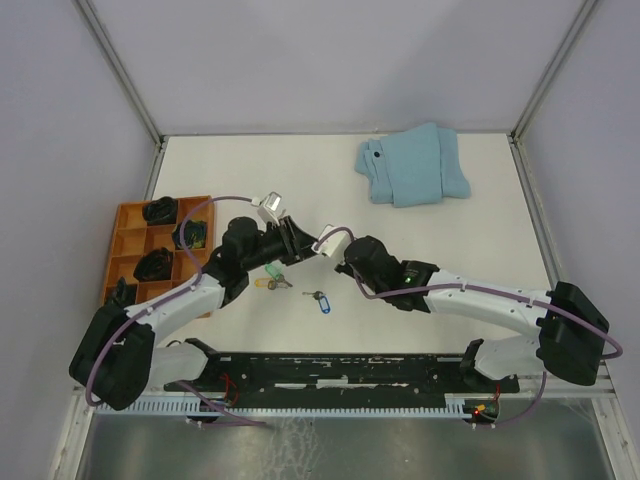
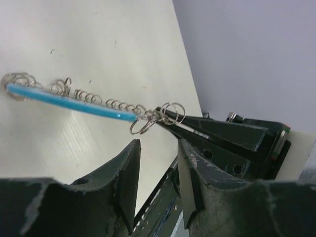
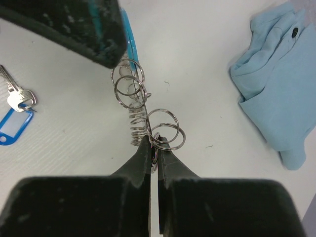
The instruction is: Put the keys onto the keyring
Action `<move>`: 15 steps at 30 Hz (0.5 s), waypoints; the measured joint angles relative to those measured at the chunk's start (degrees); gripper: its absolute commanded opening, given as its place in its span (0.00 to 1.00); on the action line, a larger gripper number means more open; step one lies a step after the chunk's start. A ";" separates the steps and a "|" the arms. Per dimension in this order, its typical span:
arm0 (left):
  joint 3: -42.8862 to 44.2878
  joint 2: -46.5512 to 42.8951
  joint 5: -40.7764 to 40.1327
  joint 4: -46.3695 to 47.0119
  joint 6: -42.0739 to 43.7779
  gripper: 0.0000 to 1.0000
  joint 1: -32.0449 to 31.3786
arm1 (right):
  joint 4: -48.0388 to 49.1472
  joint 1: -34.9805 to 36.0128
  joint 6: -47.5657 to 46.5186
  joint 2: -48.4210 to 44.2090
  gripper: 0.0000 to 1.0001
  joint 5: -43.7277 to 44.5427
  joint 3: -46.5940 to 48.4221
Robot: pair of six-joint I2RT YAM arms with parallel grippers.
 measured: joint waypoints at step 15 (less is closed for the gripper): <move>-4.37 6.14 -2.51 17.20 -6.56 0.37 0.00 | 4.13 -0.98 4.92 -0.66 0.01 -2.71 -1.64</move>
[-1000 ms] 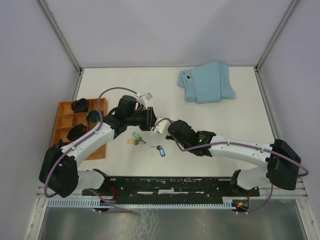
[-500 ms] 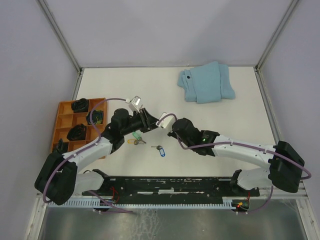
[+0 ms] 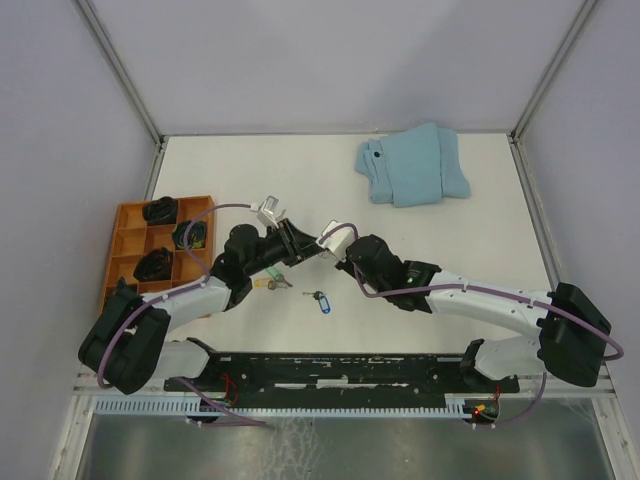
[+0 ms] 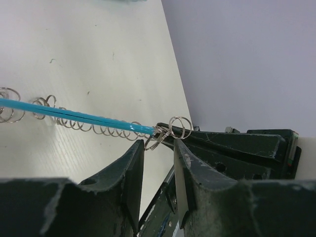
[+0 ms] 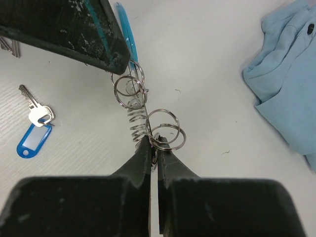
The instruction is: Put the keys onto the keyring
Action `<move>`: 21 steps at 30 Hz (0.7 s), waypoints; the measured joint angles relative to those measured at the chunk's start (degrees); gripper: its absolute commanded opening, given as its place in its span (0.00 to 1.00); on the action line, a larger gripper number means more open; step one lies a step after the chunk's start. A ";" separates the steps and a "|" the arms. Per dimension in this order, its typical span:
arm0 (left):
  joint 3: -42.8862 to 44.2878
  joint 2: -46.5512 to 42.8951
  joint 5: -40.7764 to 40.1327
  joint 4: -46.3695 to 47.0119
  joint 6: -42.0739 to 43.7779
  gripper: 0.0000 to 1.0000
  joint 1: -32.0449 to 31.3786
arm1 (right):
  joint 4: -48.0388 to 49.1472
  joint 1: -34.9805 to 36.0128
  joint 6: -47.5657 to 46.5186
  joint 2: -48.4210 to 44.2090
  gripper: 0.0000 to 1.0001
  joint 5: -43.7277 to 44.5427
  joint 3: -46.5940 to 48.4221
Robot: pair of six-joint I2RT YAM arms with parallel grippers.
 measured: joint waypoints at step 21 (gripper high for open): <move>-2.49 -0.96 -2.36 2.10 -0.04 0.28 0.00 | 0.11 -0.07 2.93 -0.02 0.01 -1.84 -0.22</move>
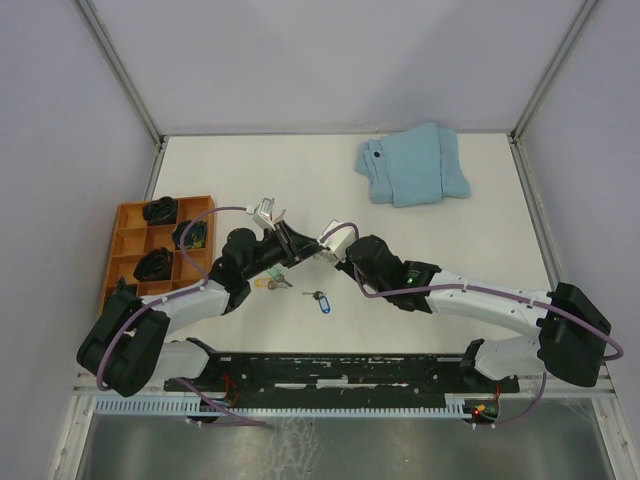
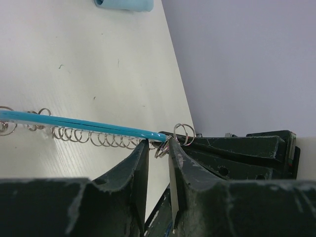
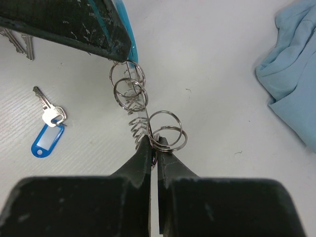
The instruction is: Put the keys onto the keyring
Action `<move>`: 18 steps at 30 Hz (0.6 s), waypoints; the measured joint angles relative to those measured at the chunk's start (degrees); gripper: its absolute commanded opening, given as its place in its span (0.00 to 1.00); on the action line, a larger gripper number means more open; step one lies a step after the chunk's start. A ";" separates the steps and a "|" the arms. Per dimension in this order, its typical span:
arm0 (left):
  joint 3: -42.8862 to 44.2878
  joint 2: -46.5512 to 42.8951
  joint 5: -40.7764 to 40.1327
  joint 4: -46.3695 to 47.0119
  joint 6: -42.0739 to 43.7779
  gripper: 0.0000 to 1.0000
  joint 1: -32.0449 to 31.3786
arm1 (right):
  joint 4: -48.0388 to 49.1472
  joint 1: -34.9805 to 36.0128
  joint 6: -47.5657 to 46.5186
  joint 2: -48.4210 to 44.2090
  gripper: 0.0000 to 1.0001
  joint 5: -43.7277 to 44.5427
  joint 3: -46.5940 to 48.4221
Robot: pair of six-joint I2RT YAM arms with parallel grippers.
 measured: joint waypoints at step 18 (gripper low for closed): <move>-0.07 2.75 1.77 2.91 0.00 0.28 -0.90 | -0.33 -0.26 0.79 0.02 0.01 -0.63 -0.13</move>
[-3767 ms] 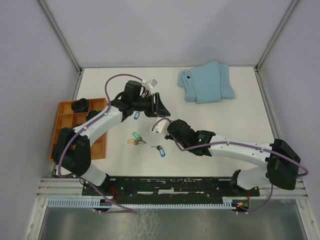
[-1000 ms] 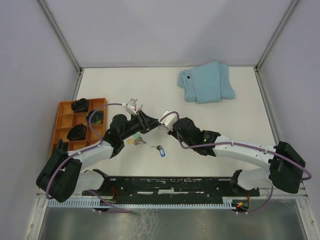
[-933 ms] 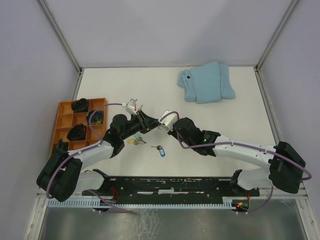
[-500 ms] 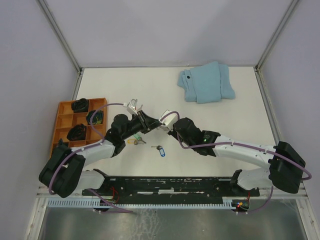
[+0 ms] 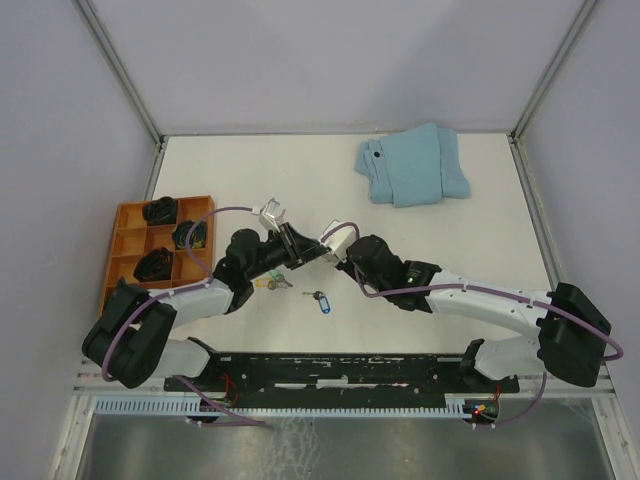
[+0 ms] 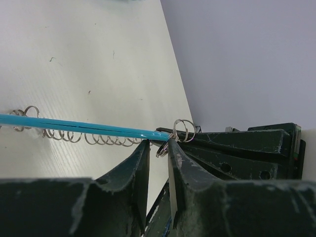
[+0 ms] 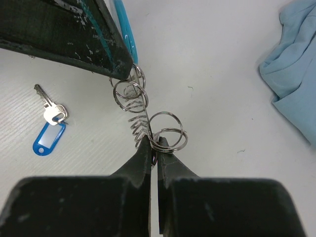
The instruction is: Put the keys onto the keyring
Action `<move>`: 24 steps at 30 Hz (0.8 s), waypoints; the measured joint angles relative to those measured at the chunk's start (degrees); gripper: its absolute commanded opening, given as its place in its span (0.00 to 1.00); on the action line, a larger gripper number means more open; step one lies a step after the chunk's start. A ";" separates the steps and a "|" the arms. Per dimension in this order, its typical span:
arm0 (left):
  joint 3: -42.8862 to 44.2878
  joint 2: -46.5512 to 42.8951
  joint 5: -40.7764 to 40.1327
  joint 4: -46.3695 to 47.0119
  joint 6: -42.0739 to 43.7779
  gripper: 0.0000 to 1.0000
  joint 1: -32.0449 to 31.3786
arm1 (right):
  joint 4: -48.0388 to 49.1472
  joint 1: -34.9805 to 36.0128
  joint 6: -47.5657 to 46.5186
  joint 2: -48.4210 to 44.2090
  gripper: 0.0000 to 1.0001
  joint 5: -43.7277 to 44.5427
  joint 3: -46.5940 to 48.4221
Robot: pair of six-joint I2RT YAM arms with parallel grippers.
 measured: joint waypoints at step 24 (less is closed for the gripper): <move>9.31 -1.60 1.03 -15.23 11.87 0.03 -1.31 | -3.17 -0.63 4.72 -1.79 0.56 -1.95 -4.11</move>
